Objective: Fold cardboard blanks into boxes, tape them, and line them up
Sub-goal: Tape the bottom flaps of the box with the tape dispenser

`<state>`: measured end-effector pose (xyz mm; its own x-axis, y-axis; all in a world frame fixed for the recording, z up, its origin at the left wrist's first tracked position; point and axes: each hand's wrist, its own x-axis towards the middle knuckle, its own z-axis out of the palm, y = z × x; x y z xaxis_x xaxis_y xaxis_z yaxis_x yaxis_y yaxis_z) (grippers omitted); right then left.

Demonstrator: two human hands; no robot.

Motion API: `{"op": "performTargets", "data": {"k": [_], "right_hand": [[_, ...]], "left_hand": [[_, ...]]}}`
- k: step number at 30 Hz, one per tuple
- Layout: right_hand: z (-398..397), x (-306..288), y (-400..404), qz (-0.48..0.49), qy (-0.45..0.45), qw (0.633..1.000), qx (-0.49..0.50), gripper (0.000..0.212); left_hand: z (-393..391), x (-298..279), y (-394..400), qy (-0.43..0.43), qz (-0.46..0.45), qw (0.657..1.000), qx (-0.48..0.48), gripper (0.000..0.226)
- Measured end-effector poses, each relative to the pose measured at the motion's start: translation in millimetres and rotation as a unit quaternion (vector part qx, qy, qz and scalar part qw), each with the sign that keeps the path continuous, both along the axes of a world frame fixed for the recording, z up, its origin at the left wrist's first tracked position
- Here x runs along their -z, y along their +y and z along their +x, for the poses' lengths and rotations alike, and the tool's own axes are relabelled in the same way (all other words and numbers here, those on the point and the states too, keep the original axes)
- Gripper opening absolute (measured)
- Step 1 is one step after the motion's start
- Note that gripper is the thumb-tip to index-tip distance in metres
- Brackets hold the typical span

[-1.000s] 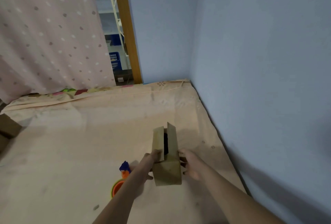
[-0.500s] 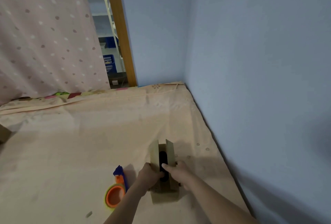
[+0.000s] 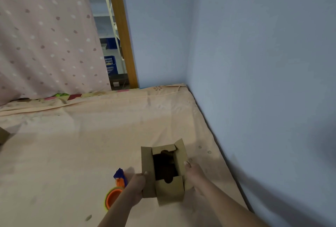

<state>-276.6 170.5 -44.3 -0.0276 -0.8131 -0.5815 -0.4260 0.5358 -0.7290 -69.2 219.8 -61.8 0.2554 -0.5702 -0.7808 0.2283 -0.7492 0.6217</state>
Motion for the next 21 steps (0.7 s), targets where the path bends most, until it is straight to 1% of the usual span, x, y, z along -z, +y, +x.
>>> {"op": "performTargets", "data": {"k": [1,3,5,6,7,8,9,11,12,15,17,19,20,21], "right_hand": [[-0.5,1.7,0.1,-0.011,0.012,1.000,-0.005,0.051],[1.2,-0.4,-1.7,-0.041,0.042,0.998,-0.037,0.048],[2.5,-2.5,-7.6,-0.066,0.093,0.989,-0.095,0.040],[2.3,-5.7,-11.9,-0.079,0.123,0.982,-0.123,0.035],[1.3,-8.5,-16.7,-0.095,0.156,0.972,-0.149,0.030],[0.7,-12.0,-21.8,-0.114,0.187,0.960,-0.175,0.027],[1.1,-15.7,-27.0,-0.132,0.216,0.946,-0.203,0.027],[1.4,-24.2,-35.9,-0.146,0.265,0.914,-0.272,0.027],[2.6,-28.2,-39.5,-0.146,0.276,0.899,-0.307,0.027],[3.3,-32.8,-48.1,-0.167,0.289,0.866,-0.374,0.025],[3.8,-32.1,-50.6,-0.190,0.306,0.847,-0.390,0.026],[2.6,-29.4,-52.0,-0.208,0.314,0.848,-0.372,0.022],[1.5,-27.0,-52.2,-0.209,0.314,0.853,-0.360,0.032],[0.6,-24.3,-51.6,-0.195,0.316,0.861,-0.349,0.054]], "left_hand": [[-1.2,-1.7,0.9,-0.012,0.005,1.000,-0.008,0.031],[-1.8,-4.5,0.0,-0.012,-0.002,1.000,0.008,0.034],[-1.5,-12.8,-4.2,-0.013,-0.031,0.997,0.073,0.042],[0.1,-15.4,-8.4,-0.045,-0.047,0.991,0.113,0.046],[0.7,-20.0,-11.8,-0.103,-0.065,0.982,0.141,0.050],[1.9,-26.4,-15.3,-0.171,-0.082,0.971,0.147,0.055],[4.6,-33.4,-18.0,-0.226,-0.101,0.960,0.132,0.058],[6.5,-46.0,-21.6,-0.285,-0.125,0.946,0.090,0.060],[7.8,-47.8,-23.5,-0.307,-0.124,0.939,0.086,0.060],[3.9,-46.5,-28.0,-0.314,-0.083,0.933,0.157,0.069],[-1.8,-41.2,-32.0,-0.309,-0.041,0.928,0.205,0.078],[-10.4,-36.5,-34.4,-0.311,-0.006,0.919,0.244,0.071],[-15.3,-36.7,-34.9,-0.317,0.003,0.913,0.258,0.066],[-19.2,-36.5,-35.1,-0.323,0.006,0.908,0.266,0.063]]}}
